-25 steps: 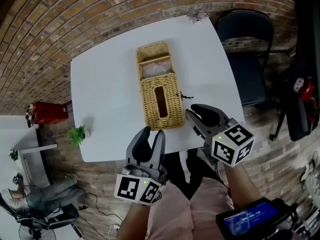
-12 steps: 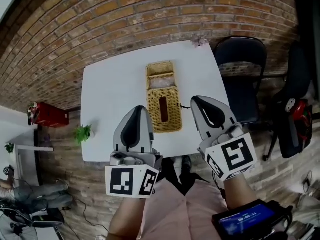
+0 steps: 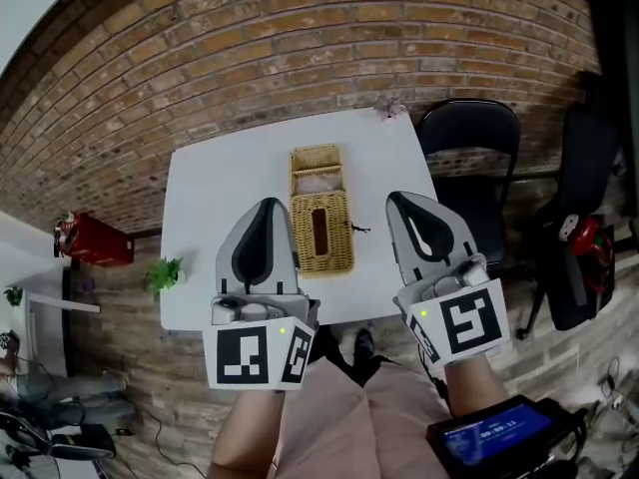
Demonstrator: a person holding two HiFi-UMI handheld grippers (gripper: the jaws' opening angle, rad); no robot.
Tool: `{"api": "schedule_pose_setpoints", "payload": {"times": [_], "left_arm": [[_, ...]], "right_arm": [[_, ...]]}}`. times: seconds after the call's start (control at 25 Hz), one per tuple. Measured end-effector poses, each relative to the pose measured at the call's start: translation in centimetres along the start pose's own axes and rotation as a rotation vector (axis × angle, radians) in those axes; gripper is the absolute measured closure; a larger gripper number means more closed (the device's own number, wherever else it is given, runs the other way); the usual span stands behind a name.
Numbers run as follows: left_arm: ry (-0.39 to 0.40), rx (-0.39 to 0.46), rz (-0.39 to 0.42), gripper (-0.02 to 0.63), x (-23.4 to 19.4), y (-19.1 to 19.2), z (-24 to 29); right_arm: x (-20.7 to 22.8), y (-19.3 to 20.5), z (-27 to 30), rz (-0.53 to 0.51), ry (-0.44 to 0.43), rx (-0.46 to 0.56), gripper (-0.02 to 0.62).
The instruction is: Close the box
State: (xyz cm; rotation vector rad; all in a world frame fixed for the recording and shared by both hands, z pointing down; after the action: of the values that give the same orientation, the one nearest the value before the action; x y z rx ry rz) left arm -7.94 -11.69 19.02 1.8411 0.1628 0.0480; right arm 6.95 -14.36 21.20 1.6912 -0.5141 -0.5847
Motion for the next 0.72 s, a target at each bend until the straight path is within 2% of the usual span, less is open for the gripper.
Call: {"api": "schedule_pose_setpoints", "payload": {"times": [0.72], "left_arm": [[0.038,-0.031,-0.01,0.586,1.5,0.9,0.6]], "right_arm": [[0.6,-0.2,0.0,0.007,0.022,0.022,0.597]]}}
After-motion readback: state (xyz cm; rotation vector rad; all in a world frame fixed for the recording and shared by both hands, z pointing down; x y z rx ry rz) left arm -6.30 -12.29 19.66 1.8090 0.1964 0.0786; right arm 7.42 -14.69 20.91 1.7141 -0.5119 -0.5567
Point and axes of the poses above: the fingertips, and each gripper's own axes: z forward along the fingers, x to its right, y out of its underside, the point moved 2 cm from there along -z, backward along the fingers, and after that the axes turned 11 degrees about x, right-handed, at the moved point
